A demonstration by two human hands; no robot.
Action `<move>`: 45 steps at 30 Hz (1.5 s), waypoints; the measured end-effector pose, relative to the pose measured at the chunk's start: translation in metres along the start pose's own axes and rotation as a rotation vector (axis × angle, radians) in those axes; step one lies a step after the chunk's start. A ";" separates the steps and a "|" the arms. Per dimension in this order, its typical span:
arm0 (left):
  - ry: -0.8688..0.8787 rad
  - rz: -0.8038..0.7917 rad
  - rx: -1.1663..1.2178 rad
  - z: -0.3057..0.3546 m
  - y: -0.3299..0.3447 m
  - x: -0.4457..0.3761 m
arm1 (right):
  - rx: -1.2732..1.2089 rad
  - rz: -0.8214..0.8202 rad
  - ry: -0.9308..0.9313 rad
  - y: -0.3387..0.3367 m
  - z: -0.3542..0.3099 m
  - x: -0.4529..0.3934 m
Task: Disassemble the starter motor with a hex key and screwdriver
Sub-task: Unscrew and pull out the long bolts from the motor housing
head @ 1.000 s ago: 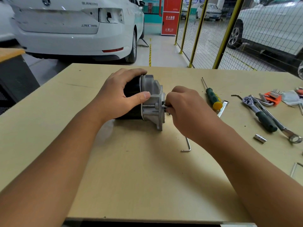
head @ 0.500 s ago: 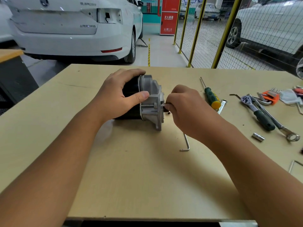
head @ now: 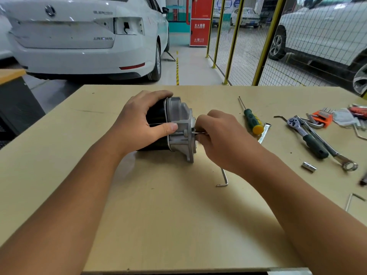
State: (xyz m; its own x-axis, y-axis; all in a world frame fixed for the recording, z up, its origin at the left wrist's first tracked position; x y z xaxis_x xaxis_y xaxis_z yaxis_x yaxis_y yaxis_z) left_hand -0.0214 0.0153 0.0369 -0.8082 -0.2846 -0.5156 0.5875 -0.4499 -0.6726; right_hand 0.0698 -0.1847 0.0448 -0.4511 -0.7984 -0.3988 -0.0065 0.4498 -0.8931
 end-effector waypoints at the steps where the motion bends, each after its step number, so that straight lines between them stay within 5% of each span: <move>1: 0.002 -0.004 0.001 0.000 0.000 0.000 | -0.008 -0.002 -0.002 0.000 0.000 0.001; 45: 0.012 -0.005 -0.007 0.000 0.000 -0.002 | -0.036 0.029 -0.013 0.001 0.002 -0.001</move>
State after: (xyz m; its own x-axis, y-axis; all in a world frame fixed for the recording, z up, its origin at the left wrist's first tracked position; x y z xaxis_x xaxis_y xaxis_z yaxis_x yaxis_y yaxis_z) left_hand -0.0200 0.0159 0.0377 -0.8105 -0.2726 -0.5185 0.5840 -0.4454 -0.6787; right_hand 0.0720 -0.1841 0.0436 -0.4402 -0.7897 -0.4273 -0.0259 0.4868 -0.8731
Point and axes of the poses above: each hand's wrist, its own x-axis away from the middle knuckle, its own y-axis out of the palm, z = x × y, the point moved 2 cm from there along -x, towards the middle knuckle, and after that the axes turned 1 degree about -x, right-handed, at the moved point
